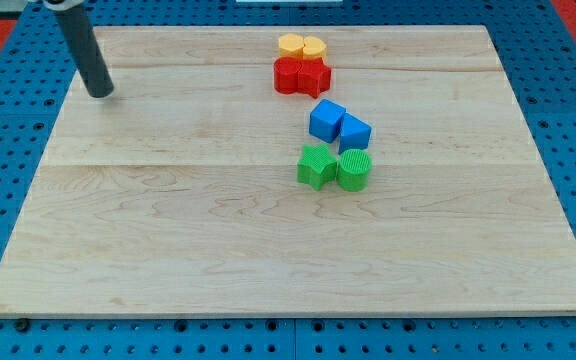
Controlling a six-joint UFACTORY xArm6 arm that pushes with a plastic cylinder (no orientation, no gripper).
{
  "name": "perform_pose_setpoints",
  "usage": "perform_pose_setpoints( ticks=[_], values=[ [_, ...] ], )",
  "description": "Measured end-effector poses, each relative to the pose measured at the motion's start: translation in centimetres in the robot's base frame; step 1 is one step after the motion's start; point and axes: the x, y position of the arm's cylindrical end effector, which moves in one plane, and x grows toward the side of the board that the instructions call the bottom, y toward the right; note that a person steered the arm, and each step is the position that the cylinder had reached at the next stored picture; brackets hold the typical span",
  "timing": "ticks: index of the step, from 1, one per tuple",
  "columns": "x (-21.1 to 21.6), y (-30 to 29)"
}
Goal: Move your arm towards the red circle
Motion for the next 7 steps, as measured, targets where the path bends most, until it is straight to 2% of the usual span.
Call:
perform_pose_setpoints(
  ticks=[2, 3, 5, 7],
  values=[
    [-1.8, -5.2],
    [-2.4, -5.2],
    [-5.0, 1.3],
    [-5.0, 12.6]
  ],
)
